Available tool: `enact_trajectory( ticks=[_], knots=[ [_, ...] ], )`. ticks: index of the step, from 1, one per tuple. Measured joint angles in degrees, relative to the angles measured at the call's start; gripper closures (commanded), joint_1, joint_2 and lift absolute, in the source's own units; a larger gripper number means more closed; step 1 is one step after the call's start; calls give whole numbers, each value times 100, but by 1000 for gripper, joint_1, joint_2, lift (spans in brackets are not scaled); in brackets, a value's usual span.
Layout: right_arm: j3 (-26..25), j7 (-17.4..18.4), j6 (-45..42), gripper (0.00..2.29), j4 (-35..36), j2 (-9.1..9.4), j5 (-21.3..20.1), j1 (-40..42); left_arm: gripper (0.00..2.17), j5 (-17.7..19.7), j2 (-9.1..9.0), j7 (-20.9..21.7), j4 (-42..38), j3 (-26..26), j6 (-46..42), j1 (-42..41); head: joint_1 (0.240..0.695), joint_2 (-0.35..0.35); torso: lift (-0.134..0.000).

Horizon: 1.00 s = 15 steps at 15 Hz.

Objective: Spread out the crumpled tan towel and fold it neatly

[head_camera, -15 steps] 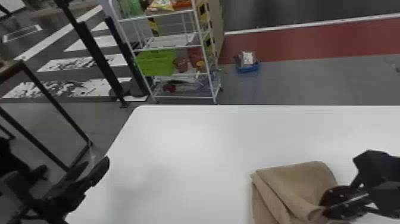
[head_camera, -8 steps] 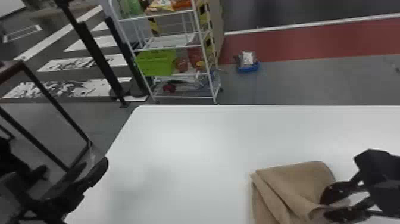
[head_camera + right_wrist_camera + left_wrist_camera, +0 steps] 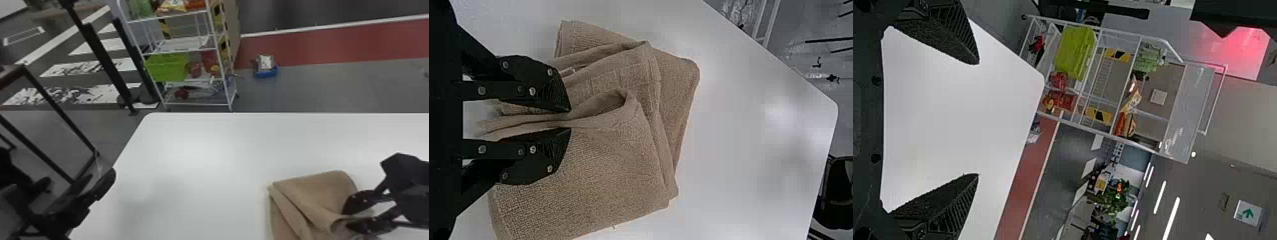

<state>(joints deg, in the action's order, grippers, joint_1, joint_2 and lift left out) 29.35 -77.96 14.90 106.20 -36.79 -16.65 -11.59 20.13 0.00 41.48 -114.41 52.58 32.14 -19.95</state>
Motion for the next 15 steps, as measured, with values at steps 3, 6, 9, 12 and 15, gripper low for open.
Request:
enact_trajectory(
  ticks=[3, 6, 9, 12, 15],
  knots=[
    [-7, 0, 0, 893, -3, 5, 3, -9, 80, 0, 0, -1, 7, 6, -1, 0, 695, 350, -122],
    [-15, 0, 70, 505, -3, -1, 8, -9, 80, 0, 0, -7, 9, 7, -1, 0, 695, 350, -122],
    [-25, 0, 208, 512, -2, -10, 7, -9, 80, 0, 0, -10, 8, 15, 0, 0, 695, 350, -122],
    [-22, 0, 176, 630, -5, -7, -13, -3, 80, 0, 0, -9, 8, 20, -1, 0, 695, 350, -122],
    [-6, 0, 96, 680, -37, 11, -19, -11, 80, 0, 0, 0, 7, 31, 1, 0, 695, 350, -122]
  ],
)
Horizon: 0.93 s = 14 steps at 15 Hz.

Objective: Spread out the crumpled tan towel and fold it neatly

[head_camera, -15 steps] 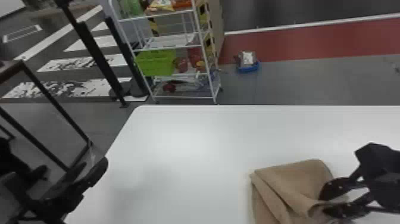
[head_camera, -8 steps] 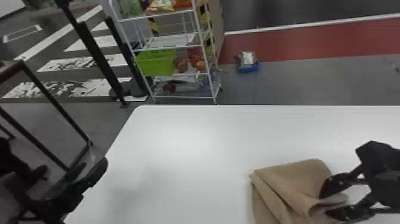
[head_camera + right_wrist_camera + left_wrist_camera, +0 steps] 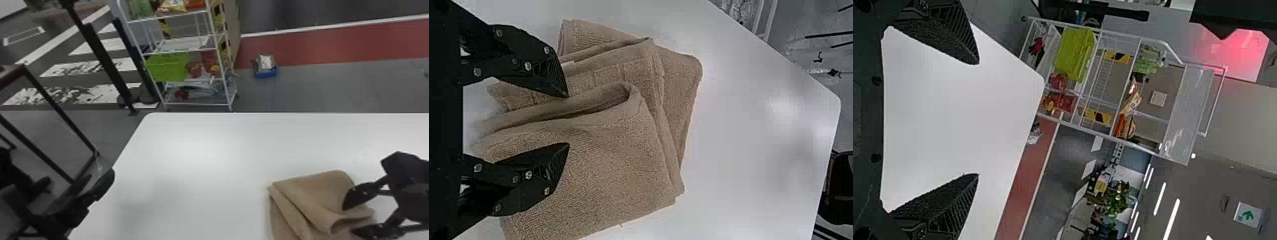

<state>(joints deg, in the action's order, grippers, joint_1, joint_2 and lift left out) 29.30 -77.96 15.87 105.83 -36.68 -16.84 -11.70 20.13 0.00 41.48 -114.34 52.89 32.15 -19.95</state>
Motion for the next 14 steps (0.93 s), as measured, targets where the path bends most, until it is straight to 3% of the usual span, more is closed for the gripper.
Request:
enact_trajectory(
  ticks=[7, 14],
  knots=[
    [35, 0, -38, 1058, -47, 12, -14, -46, 80, 0, 0, 3, 1, 11, 5, 0, 695, 350, -122],
    [-172, 0, 104, 1062, -44, 12, 373, -188, 80, 7, 0, 10, -9, 46, 16, 0, 695, 350, -122]
  ],
)
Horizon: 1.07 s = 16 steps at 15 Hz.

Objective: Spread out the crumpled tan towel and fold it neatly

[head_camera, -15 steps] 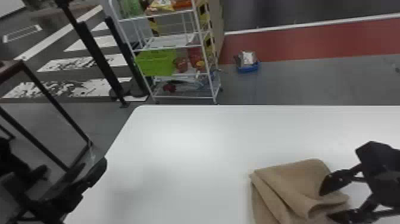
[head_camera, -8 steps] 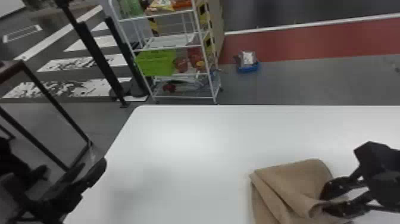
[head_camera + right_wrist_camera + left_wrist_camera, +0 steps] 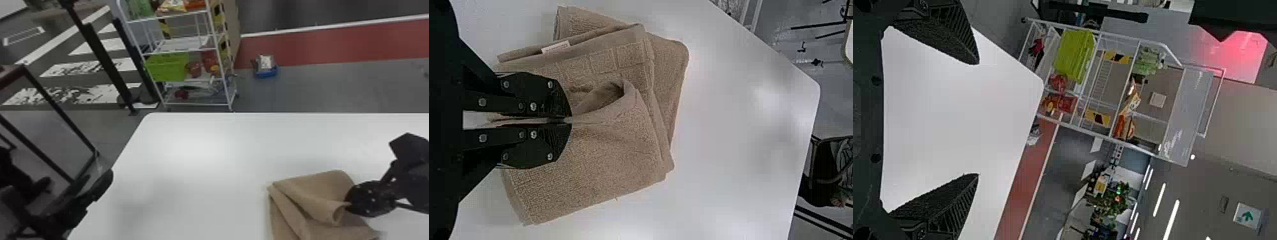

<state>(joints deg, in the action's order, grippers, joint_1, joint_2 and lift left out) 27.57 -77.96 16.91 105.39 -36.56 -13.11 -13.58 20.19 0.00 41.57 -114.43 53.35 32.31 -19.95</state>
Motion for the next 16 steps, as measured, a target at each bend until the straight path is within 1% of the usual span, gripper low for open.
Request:
enact_trajectory(
  ticks=[3, 7, 11, 16],
  knots=[
    [-39, 0, 163, 1062, 262, -35, 193, 36, 80, 2, 0, 5, -19, 16, 8, 0, 695, 350, -122],
    [53, 0, 255, 1062, 705, -177, 127, 219, 80, 2, 0, -1, -26, 21, 18, 0, 695, 350, -122],
    [170, 0, 306, 1062, 900, -429, 60, 285, 80, 2, 0, -16, -26, 20, 15, -1, 695, 350, -122],
    [306, 0, 358, 1058, 1186, -640, 53, 391, 80, 2, 0, -3, -18, 18, 1, -4, 695, 350, -122]
  ],
)
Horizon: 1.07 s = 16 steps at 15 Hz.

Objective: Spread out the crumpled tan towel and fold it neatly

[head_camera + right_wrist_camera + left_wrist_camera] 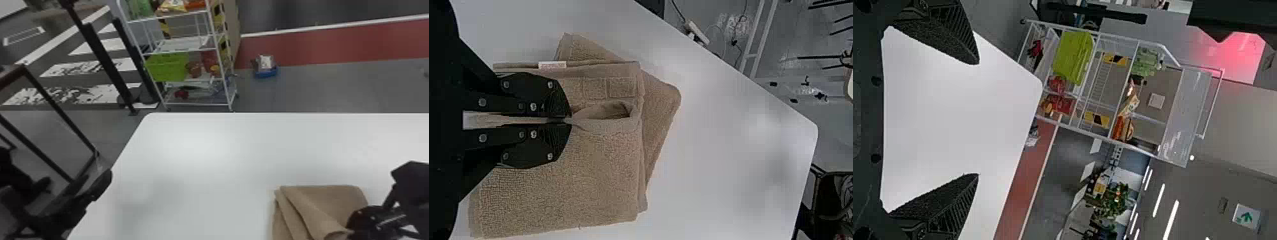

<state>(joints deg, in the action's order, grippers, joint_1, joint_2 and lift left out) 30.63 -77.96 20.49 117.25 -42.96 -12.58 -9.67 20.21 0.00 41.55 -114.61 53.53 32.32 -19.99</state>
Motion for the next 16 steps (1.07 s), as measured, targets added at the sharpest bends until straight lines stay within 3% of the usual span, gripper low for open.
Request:
enact_trajectory(
  ticks=[4, 9, 10, 11, 12, 14, 16],
  knots=[
    [207, 0, 4, 1058, 99, -89, -2, 60, 80, -3, 0, 2, 0, 0, 4, -16, 695, 350, -122],
    [534, 0, -24, 1035, 78, -58, -209, 150, 80, -8, 0, 29, -84, -115, 7, -76, 695, 350, -122],
    [554, 0, -27, 701, 74, -58, -290, 167, 80, -9, 0, 28, -102, -127, 12, -82, 695, 350, -122],
    [548, 0, -21, 228, 74, -58, -332, 182, 80, -9, 0, 22, -107, -130, 15, -83, 695, 350, -122],
    [480, 0, 8, 66, 75, -45, -306, 214, 80, -11, 0, 14, -107, -131, 15, -84, 695, 350, -122],
    [111, 0, 94, 53, 89, 58, 55, 330, 80, -17, 0, 11, -95, -132, 9, -84, 695, 350, -122],
    [-468, 0, 536, 70, 139, 216, 837, 402, 80, -18, 0, 20, -87, -128, 6, -84, 695, 350, -122]
  ],
)
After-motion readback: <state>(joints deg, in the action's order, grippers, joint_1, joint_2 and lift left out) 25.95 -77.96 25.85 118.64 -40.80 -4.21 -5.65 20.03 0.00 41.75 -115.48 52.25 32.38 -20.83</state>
